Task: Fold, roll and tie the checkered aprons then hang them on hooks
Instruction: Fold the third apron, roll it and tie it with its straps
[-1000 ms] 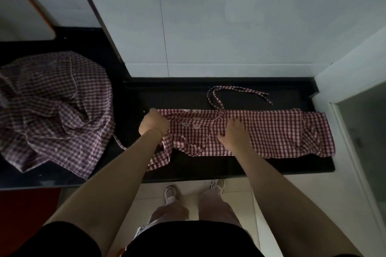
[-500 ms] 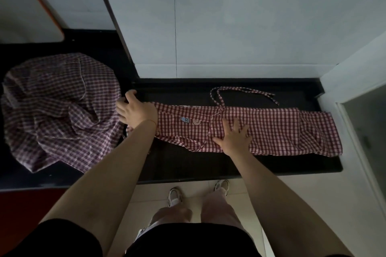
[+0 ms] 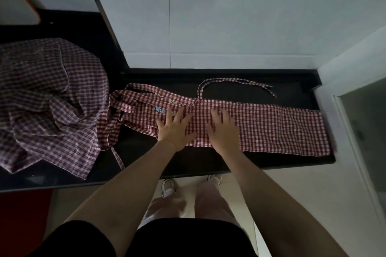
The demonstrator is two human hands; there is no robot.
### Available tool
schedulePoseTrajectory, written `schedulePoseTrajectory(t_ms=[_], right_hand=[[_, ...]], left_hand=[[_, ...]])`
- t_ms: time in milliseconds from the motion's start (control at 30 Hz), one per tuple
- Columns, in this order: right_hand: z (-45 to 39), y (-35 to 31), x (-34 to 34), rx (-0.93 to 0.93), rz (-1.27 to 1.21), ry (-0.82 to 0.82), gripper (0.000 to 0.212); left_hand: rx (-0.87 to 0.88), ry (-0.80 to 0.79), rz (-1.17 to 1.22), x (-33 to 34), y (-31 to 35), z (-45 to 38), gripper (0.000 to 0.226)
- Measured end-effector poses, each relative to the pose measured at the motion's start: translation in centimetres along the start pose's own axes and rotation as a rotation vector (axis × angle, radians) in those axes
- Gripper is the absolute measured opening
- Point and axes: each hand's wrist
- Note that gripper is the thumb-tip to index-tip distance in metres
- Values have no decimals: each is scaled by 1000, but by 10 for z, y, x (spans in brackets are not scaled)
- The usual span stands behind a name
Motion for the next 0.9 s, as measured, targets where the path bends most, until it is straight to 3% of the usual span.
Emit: schedulePoseTrajectory(t_ms=[200,400,633,767,833,900], right_hand=[[7,47,2,91,108,-53,68],[-3,98,-13,254,96,-137,74],[-15,121,-27,195,96,-174,76],[-27,122,-42,248,46,-233,76],[-32,104,-53,283,2,-214,77],[-33,74,-55,204,-11,-93,73]], left_hand=[[-91,35,30,-4,-3,-4,73],[-88,-49,-34,-1,1,-1,119],[-103,-46,-51,2,19,-5,124],[-89,14,3,-3,25,-2,106],[-161,167,214,-4,25,2,78],[-309,350,405,-4,22,9,47]])
Point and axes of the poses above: each hand's wrist, its own z-axis away from the middle knuckle, its own x-axis out of the palm, y = z × x, and after that the axes turned 5 degrees about -z, right-handed
